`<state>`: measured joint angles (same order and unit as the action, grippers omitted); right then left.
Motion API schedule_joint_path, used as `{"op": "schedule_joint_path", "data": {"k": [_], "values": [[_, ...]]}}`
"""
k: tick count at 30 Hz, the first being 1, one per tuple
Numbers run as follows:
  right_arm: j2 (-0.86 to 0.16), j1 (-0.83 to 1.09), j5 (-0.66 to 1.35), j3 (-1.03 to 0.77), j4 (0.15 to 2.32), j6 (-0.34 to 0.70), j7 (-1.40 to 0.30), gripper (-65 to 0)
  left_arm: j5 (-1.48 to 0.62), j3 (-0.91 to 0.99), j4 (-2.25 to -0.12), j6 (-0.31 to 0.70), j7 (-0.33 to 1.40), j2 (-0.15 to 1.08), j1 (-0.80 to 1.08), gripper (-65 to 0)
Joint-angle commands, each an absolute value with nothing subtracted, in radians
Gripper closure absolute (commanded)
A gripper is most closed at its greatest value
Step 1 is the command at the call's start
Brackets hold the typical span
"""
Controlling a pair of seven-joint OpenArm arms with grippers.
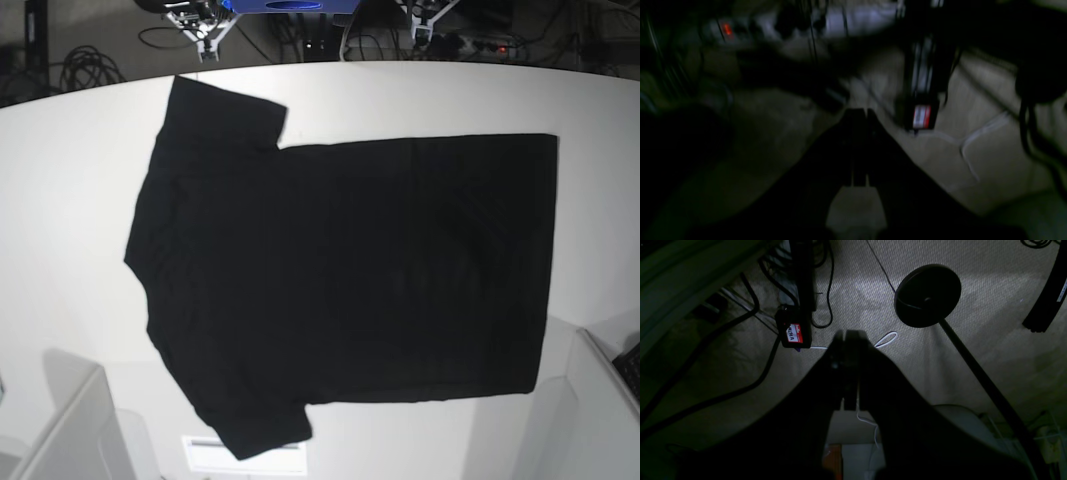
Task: Fold the T-shirt properly
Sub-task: 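Move both grippers out from rest toward the shirt's collar corners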
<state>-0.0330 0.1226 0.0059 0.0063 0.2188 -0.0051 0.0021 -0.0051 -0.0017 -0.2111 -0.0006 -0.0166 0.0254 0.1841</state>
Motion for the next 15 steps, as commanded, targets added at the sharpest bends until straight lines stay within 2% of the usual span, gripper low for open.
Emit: {"op": "schedule_joint_path", "data": {"k": [1,15], "values": [[-0.038,0.127,0.002,0.004,0.219,0.001,-0.001,0.0,-0.005,-0.002,-0.217,-0.005,-0.005,0.028,0.189,0.0],[-0.038,0.140,0.002,0.004,0.219,0.001,0.005,0.0,-0.005,0.007,-0.219,-0.005,-0.008,0.028,0.189,0.0]]}}
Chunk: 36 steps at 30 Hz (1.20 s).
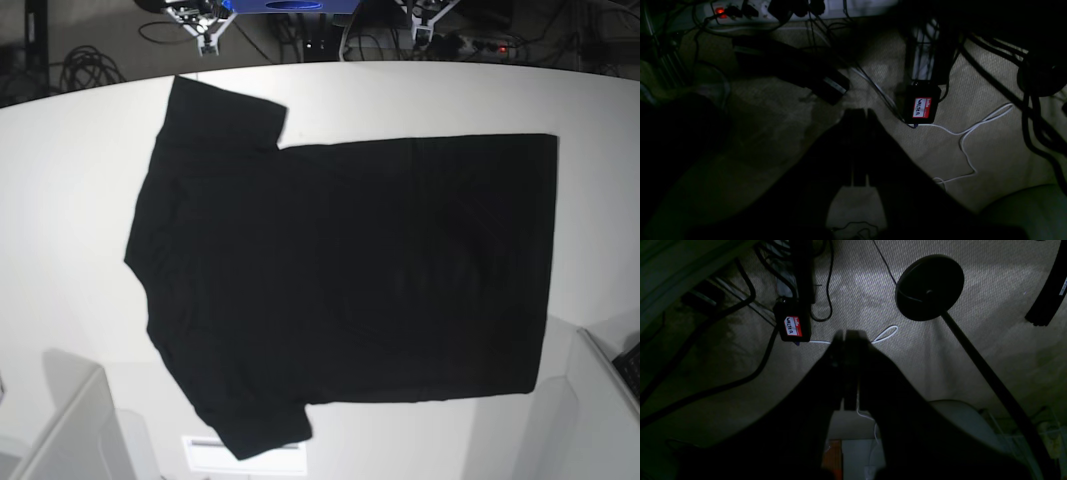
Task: Fold the T-shirt properly
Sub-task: 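Move both grippers out from rest toward the shirt's collar corners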
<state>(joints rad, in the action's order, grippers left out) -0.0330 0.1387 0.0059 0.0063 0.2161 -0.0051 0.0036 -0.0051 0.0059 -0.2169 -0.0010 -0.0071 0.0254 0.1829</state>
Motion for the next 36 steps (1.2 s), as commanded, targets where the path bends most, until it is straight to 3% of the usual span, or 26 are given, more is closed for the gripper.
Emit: {"op": "schedule_joint_path", "data": {"k": [1,9,21,36], "values": [[-0.038,0.140,0.002,0.004,0.219,0.001,0.005,0.0,-0.005,0.007,-0.219,-0.005,-0.008,0.028,0.189,0.0],[-0.038,0.189,0.004,0.001,0.266,0.001,0.007,0.0,0.004,-0.004,-0.275,-0.005,-0.010,0.030,0.231,0.0],[-0.068,0.562,0.010,-0.008,0.918,-0.002,-0.159,0.0,-0.005,0.008,-0.831,-0.005,-0.007,0.127,0.599,0.0],[-0.027,0.816,0.010,-0.255,1.531,-0.001,-0.384,0.0,0.002,0.010,-1.434,-0.010,-0.007,0.193,0.961,0.0]]}}
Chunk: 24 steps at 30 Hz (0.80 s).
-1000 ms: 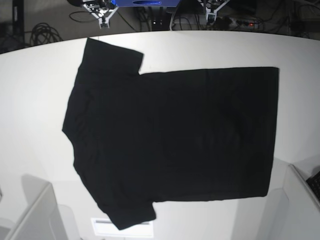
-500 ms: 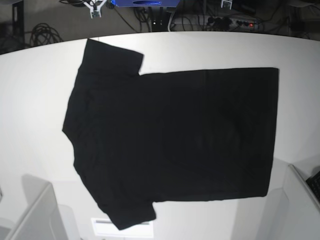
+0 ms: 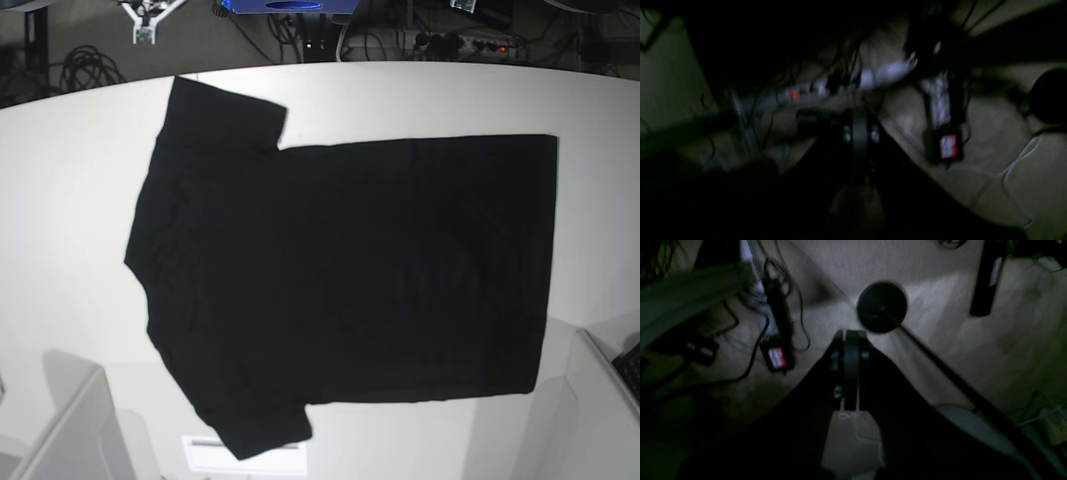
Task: Fold the T-shirt properly
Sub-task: 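Move both grippers out from rest toward the shirt's collar corners, then lower both grippers onto the shoulder corners of the black shirt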
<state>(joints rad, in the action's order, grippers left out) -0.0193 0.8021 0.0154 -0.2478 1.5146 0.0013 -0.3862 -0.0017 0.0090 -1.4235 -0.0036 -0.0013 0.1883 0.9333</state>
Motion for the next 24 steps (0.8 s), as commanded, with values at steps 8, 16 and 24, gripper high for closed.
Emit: {"op": "schedule_joint_path", "data": {"k": [8,16,24], "values": [[0.050,0.848,0.010,-0.375,1.868,0.001,-0.544,0.0,0.002,0.147,-1.741,-0.010,-0.007,0.193,1.113,0.0],[0.056,0.780,0.012,-0.395,2.031,0.002,-0.625,0.0,0.001,0.206,-1.936,-0.005,-0.002,0.196,1.150,0.0],[0.047,0.659,0.335,-0.501,2.029,0.186,-0.639,-9.3,-0.008,0.208,-1.937,-0.005,0.002,0.196,1.095,0.0]]}}
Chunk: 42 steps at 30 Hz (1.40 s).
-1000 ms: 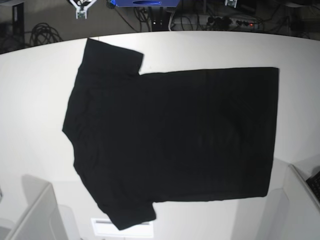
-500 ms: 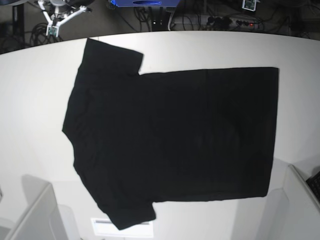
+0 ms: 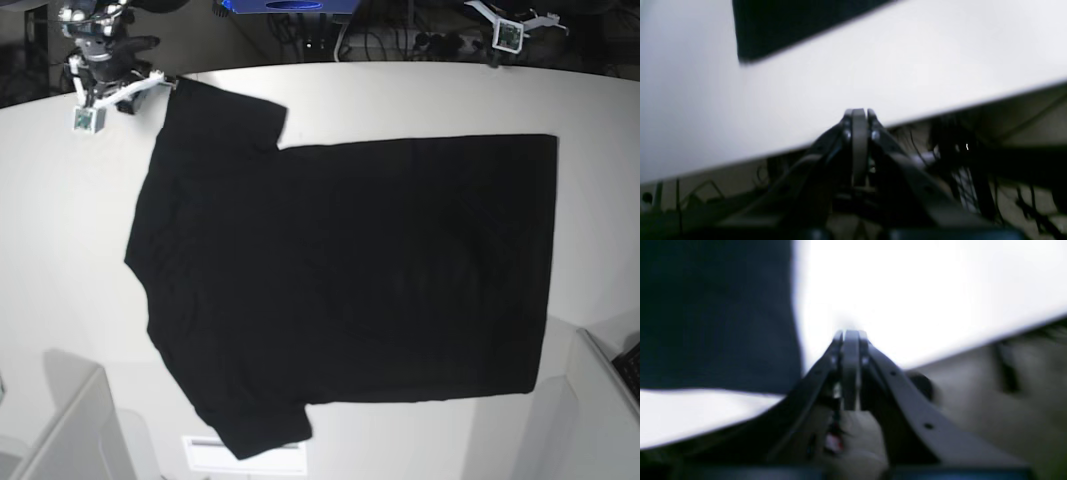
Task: Fold the T-shirt properly
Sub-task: 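Lower both grippers onto the shoulder corners of the black shirt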
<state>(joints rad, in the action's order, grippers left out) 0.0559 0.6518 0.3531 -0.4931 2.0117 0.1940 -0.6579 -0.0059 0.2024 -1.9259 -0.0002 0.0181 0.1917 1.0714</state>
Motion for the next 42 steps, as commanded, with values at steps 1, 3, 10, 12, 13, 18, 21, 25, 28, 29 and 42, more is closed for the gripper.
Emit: {"op": "schedule_joint_path", "data": {"k": [1,3,10,12,13,18,21,25,28,29,42], "values": [[0.047,0.645,0.398,-0.530,2.028,0.231,-0.664,-15.6,-0.008,0.208,-1.940,-0.005,0.002,0.196,1.090,0.0],[0.045,0.616,0.529,-0.595,2.028,0.315,-0.753,-26.1,-0.027,0.208,-1.943,-0.005,-0.004,0.196,1.082,0.0],[0.045,0.453,0.723,-0.802,1.951,0.506,-1.127,-29.4,-0.280,0.208,-1.943,0.002,-0.005,0.242,1.033,-32.3],[0.045,0.409,0.719,-0.828,1.914,0.553,-1.194,-29.4,-0.369,0.208,-1.942,0.038,-0.005,0.275,1.032,-39.3],[0.044,0.395,0.719,-0.834,1.894,0.570,-1.214,-29.4,-0.412,0.209,-1.943,0.065,-0.007,0.288,1.032,-41.5],[0.025,0.374,0.725,-0.825,1.836,0.585,-1.228,-29.4,-0.558,0.291,-1.942,0.176,-0.007,0.309,1.021,-39.5],[0.022,0.355,0.725,-0.812,1.794,0.585,-1.228,-29.4,-0.575,0.374,-1.936,0.213,-0.005,0.294,1.010,-36.2],[0.008,0.337,0.725,-0.765,1.738,0.588,-1.227,-31.5,-0.575,0.467,-1.937,0.254,0.002,0.228,0.981,-35.5],[0.010,0.328,0.725,-0.742,1.724,0.588,-1.227,-32.1,-0.575,0.506,-1.925,0.263,0.004,0.208,0.966,-35.4],[0.010,0.321,0.725,-0.736,1.724,0.588,-1.225,-32.1,-0.575,0.510,-1.925,0.263,0.004,0.208,0.963,-35.2],[0.012,0.352,0.725,-0.578,1.643,0.588,-1.173,-31.7,-0.633,0.518,-1.916,0.263,0.007,0.211,0.949,-36.0]]}}
